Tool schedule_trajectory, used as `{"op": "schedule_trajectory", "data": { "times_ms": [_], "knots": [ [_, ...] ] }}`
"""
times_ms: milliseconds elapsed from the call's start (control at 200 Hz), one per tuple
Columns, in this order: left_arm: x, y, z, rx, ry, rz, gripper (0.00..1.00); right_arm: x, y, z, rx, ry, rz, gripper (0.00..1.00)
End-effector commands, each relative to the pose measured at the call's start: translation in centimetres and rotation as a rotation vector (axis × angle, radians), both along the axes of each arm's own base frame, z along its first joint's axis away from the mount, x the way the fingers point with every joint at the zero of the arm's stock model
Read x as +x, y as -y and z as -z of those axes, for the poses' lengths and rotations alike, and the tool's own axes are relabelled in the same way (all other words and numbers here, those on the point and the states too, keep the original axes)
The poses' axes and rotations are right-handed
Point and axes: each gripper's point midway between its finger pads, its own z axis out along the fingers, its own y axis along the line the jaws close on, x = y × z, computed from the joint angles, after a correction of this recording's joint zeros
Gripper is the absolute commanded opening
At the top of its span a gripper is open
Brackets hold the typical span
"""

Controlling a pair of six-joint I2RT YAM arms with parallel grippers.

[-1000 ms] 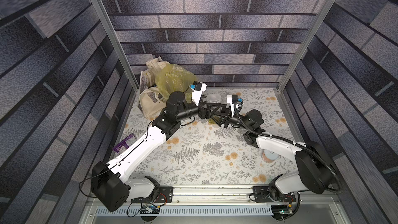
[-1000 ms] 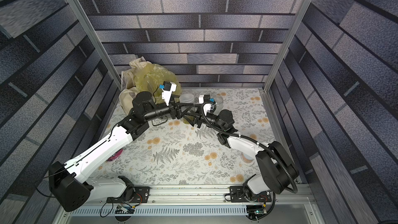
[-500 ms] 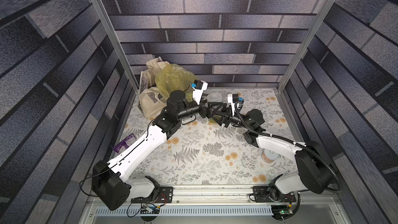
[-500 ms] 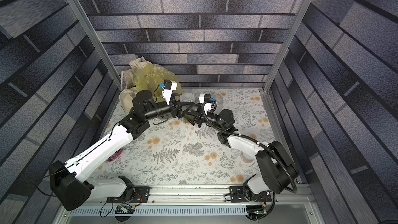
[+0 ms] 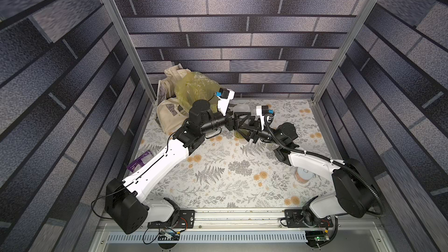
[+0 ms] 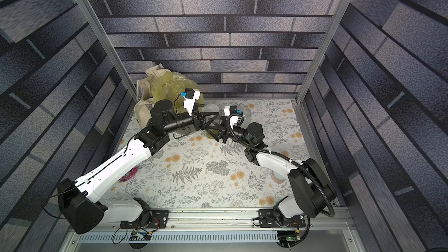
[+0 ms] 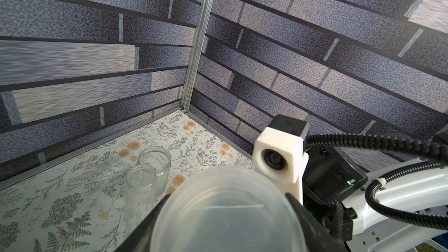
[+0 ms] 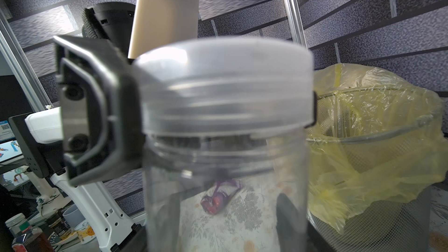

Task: Empty moldy mung beans from jars
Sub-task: Unscrew the lid from the jar.

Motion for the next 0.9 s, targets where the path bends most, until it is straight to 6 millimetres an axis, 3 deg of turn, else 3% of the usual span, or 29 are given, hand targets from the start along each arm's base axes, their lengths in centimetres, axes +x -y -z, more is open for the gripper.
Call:
{"op": "schedule_trajectory", "data": {
  "times_ms": [0,270,541,892],
  "knots": [
    [-1.1,0.8,-2.5,-0.039,0.049,0.050,0.68,0.3,-0.1,0.0,-0.010,0.002,0.002,0.47],
    [-0.2,0.4,-2.4,-0.036,0.006,-0.001,0.64,1.9,0.2,2.0,-0.095,-0.015,0.111,0.42],
    [0.9,-0.2,-2.2,-0.058,-0.066,-0.083,0.66,3.9,2.5,3.6,-0.189,0.038,0.341,0.39],
    [2.4,-0.5,-2.5,-0.116,-0.136,-0.251,0.67,6.7,5.9,4.4,-0.183,0.030,0.618,0.40]
  ]
}}
